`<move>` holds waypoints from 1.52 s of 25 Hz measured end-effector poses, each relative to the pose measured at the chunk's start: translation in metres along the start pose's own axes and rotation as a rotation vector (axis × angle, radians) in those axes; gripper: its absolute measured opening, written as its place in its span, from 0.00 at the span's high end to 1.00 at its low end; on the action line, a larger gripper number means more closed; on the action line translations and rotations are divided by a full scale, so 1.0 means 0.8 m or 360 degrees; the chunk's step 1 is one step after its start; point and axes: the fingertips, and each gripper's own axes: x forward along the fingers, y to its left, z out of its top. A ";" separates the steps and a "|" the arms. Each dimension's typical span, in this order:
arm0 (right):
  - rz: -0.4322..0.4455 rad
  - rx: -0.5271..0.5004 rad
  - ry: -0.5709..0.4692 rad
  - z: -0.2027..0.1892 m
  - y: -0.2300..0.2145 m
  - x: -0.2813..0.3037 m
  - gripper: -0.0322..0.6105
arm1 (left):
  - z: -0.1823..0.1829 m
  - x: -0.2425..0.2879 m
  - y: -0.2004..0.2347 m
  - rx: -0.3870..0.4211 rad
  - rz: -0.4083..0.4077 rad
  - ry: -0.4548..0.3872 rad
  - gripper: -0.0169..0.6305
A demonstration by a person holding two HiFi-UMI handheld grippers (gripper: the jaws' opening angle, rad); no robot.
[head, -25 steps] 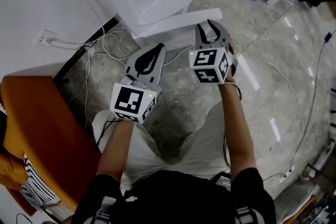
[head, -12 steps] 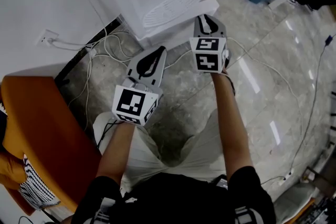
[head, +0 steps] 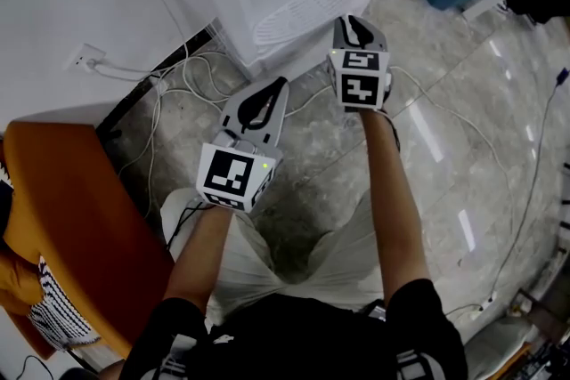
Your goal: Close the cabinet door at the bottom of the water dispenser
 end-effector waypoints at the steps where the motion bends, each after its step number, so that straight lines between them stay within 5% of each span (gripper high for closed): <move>1: 0.0005 0.0006 0.0003 0.000 0.001 0.003 0.84 | 0.000 -0.001 0.001 -0.0001 0.0002 -0.0002 0.96; 21: 0.0091 0.0011 0.0014 0.006 0.003 0.017 0.83 | -0.002 -0.002 0.006 0.0059 0.0012 0.0006 0.96; 38: 0.0236 -0.0017 -0.0097 0.023 0.011 -0.097 0.90 | -0.002 0.004 0.000 0.0078 0.0006 0.0027 0.96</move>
